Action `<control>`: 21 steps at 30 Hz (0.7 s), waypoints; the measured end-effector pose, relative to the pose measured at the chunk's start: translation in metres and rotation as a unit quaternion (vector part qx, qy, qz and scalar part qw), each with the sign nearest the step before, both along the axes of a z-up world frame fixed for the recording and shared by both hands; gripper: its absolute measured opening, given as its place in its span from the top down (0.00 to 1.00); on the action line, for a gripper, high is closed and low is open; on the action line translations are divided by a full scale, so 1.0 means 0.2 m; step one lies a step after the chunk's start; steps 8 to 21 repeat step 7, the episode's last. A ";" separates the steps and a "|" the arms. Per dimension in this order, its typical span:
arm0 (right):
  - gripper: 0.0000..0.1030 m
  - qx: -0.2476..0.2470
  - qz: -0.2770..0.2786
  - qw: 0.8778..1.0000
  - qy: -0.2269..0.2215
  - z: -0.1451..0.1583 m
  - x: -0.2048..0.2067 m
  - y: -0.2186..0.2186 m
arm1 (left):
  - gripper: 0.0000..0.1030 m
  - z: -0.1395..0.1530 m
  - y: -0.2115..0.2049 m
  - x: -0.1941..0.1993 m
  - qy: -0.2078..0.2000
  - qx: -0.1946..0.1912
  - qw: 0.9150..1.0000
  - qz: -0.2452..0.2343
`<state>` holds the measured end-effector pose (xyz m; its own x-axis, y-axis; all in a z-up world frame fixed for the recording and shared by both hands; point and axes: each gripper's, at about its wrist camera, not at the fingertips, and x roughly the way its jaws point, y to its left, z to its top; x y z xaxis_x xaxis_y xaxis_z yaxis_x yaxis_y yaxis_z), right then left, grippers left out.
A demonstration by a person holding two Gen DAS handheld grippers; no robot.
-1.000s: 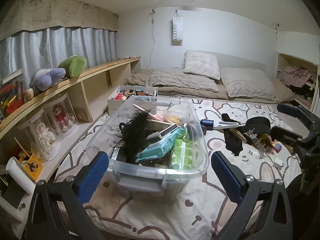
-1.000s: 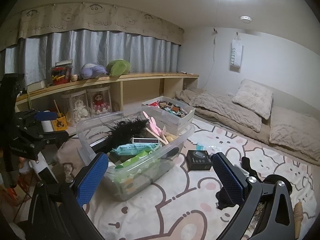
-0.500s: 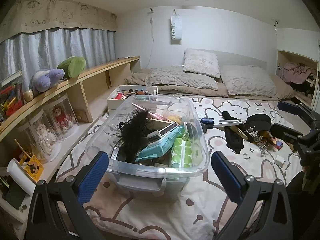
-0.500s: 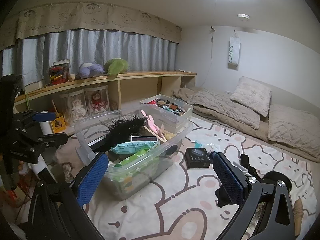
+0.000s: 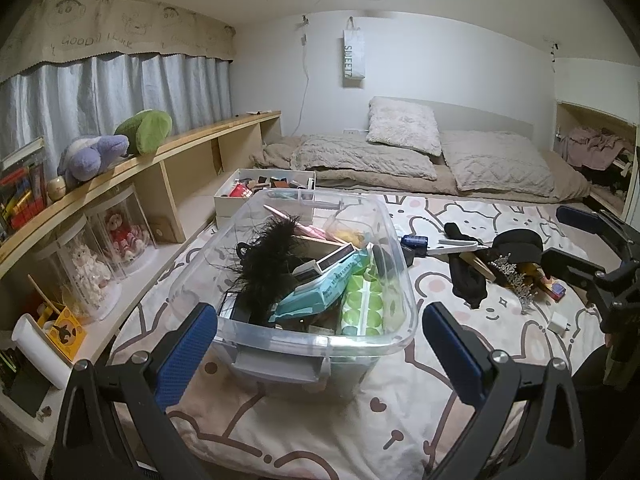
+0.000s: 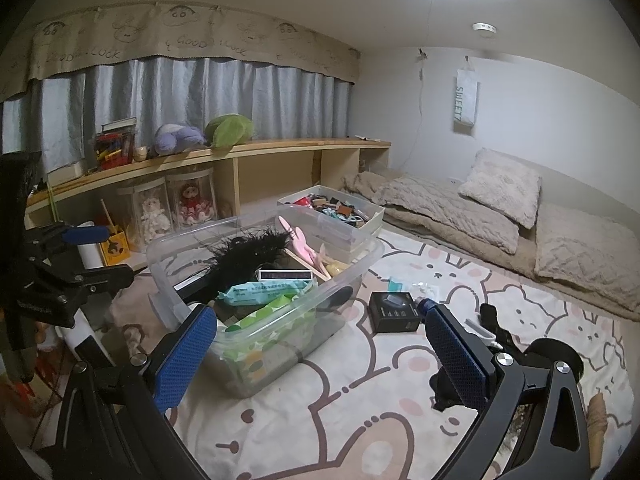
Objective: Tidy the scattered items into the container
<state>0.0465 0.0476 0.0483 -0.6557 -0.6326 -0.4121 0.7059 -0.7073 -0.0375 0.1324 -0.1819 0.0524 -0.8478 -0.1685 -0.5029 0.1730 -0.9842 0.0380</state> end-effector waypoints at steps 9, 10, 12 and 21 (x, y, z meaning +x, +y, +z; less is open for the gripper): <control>0.00 -0.001 -0.001 1.000 0.000 0.01 0.00 0.01 | 0.00 -0.01 0.01 0.00 0.005 0.000 1.000 0.007; 0.00 -0.001 -0.001 1.000 0.000 0.01 0.00 0.01 | 0.00 -0.01 0.01 0.00 0.005 0.000 1.000 0.007; 0.00 -0.001 -0.001 1.000 0.000 0.01 0.00 0.01 | 0.00 -0.01 0.01 0.00 0.005 0.000 1.000 0.007; 0.00 -0.001 -0.001 1.000 0.000 0.01 0.00 0.01 | 0.00 -0.01 0.01 0.00 0.005 0.000 1.000 0.007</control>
